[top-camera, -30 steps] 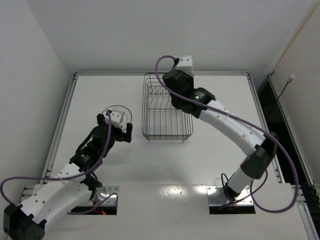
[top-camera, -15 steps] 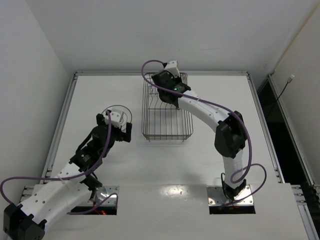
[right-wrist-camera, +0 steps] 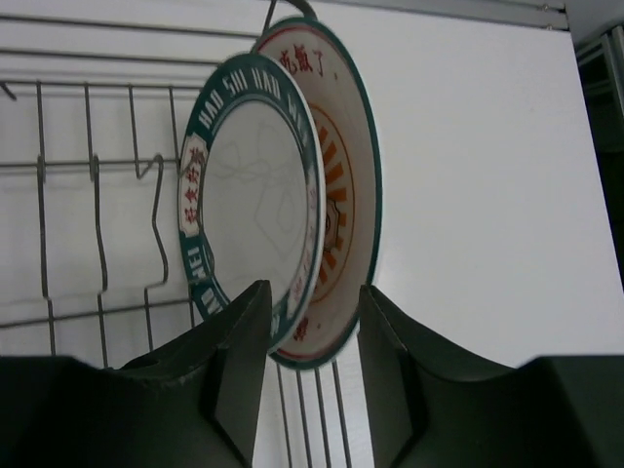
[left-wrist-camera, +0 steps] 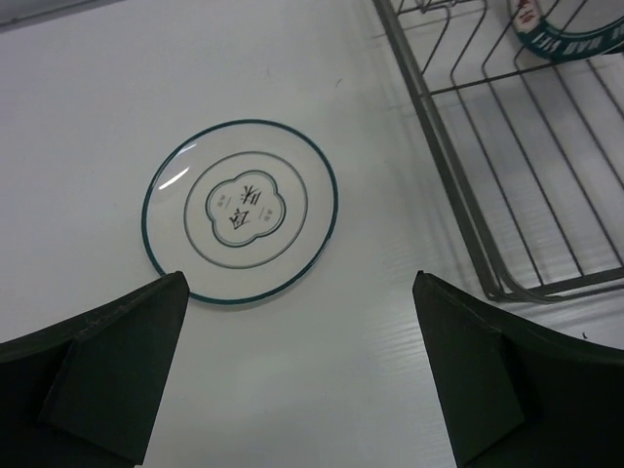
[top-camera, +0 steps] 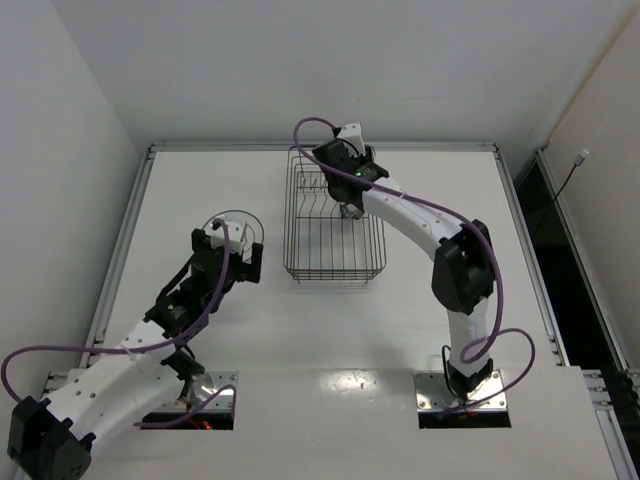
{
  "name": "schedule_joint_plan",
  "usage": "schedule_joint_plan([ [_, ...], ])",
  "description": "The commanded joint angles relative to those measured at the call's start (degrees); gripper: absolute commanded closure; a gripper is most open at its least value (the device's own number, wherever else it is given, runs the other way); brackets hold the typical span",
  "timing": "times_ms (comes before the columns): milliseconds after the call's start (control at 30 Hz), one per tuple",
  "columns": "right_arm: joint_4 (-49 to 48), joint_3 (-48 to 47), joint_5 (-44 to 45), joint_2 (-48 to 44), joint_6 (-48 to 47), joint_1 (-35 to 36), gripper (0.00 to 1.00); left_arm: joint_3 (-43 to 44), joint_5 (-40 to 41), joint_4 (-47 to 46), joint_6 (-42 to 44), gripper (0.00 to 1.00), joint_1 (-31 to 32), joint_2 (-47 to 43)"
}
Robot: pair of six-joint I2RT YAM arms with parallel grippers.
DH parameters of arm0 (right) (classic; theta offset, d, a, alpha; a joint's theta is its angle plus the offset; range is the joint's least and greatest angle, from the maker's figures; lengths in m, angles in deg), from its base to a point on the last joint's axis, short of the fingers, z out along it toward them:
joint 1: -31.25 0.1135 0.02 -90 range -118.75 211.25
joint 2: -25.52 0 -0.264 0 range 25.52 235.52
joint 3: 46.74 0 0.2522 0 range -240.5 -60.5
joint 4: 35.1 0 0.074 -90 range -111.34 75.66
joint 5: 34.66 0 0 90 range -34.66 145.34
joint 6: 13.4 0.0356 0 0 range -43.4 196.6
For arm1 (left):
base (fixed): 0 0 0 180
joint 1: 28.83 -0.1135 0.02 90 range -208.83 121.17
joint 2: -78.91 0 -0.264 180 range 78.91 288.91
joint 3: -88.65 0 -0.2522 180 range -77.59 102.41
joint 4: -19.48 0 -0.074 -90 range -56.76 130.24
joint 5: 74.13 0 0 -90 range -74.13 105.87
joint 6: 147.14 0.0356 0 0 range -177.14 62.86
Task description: Load the plates into the dish rack
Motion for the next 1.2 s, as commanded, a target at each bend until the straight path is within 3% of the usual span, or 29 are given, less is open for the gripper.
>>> schedule_joint_plan([
  [0, 3.92, 1.07, -3.1, -8.2, 3.53, 0.66, 0.61, 2.4, 7.41, 0.14, -3.04, 0.0, 0.47, 2.26],
  [100, 5.69, 5.19, -7.31, -13.99, 4.68, 2.94, 0.59, 5.98, 7.61, 3.99, -6.47, 0.0, -3.02, 5.86],
  [233, 4.19, 15.64, -17.6, -28.56, 4.68, 7.85, 0.56, 10.92, 2.96, 6.56, -8.85, 0.0, -7.87, 20.06],
  [467, 6.83, 32.7, -18.14, -47.55, 13.02, 17.27, 0.56, 15.14, 2.76, 5.68, -5.08, 0.0, -9.64, 37.05],
  [700, 10.34, 44.92, -16.03, -58.47, 20.58, 23.42, 0.56, 20.5, 2.85, 5.68, -3.94, 0.0, -9.64, 48.75],
  [800, 12.63, 46.69, -15.41, -62.78, 23.48, 24.92, 0.57, 22.78, 3.56, 5.68, -2.62, 0.09, -9.64, 54.9],
  [967, 15.88, 48.71, -14.27, -67.27, 26.65, 26.68, 0.57, 25.43, 5.31, 6.29, -1.56, 0.35, -9.64, 62.38],
  [1033, 16.67, 48.71, -14.27, -68.85, 27.36, 26.68, 0.57, 26.13, 5.93, 6.29, -1.56, 0.38, -9.64, 64.75],
  [1167, 17.73, 48.71, -14.27, -70.26, 27.97, 26.68, 0.6, 28.23, 7.95, 6.82, 0.37, 0.68, -9.64, 67.83],
])
